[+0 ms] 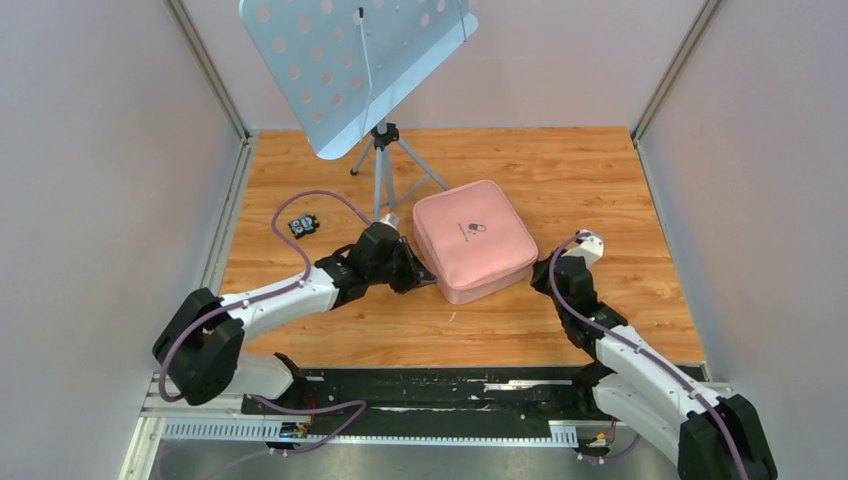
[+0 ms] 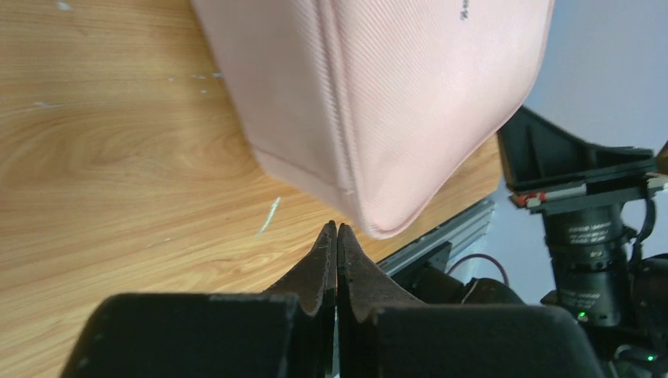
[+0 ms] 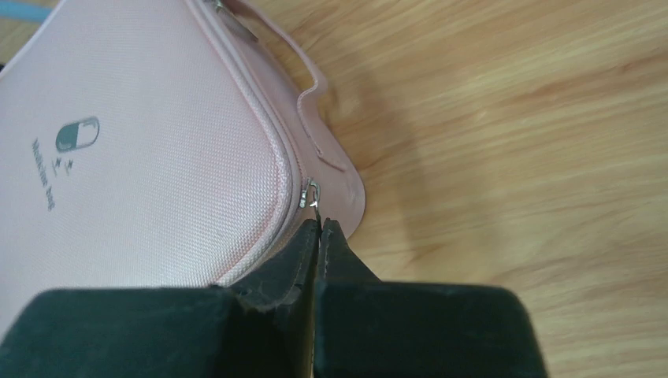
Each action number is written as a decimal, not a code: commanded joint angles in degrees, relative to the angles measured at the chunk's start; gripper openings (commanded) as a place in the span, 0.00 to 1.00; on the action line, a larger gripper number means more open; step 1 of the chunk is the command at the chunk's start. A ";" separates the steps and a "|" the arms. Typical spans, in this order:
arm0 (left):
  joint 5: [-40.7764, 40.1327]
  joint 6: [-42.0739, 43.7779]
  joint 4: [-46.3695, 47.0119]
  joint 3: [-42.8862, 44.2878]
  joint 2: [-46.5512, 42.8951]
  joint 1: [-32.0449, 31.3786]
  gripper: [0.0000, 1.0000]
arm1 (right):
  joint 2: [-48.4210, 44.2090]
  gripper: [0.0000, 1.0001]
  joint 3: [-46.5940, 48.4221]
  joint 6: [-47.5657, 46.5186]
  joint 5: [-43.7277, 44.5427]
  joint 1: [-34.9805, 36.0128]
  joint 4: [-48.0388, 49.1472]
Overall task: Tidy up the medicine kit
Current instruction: Zip the medicine box at the center of the board.
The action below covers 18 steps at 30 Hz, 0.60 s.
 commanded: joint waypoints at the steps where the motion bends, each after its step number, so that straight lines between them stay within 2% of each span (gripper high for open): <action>1: -2.90 7.64 -7.82 0.38 -4.17 1.26 0.00 | -0.52 0.00 -0.71 -6.29 0.78 -4.98 7.78; 3: -2.08 9.36 -8.37 1.40 -3.61 1.33 0.00 | 1.19 0.00 0.07 -6.19 -0.75 -5.27 7.40; 4: -1.44 9.87 -8.54 2.06 -3.32 1.40 0.00 | 1.97 0.04 0.89 -5.64 -0.75 -5.32 5.62; 6: -0.69 10.81 -9.07 2.82 -2.36 1.43 0.00 | 3.21 0.27 2.72 -4.29 -0.45 -5.85 2.11; 8: -0.28 11.26 -9.05 2.96 -1.50 1.43 0.00 | 3.21 0.35 4.63 -3.20 0.54 -6.26 -2.02; 14: -0.16 12.00 -9.17 3.98 -0.17 1.43 0.00 | -4.14 0.38 6.81 -2.37 3.11 -8.26 -9.76; 18: -1.54 12.31 -10.36 5.02 0.08 1.58 0.00 | -8.62 0.42 7.96 -5.71 -3.32 -11.32 -8.49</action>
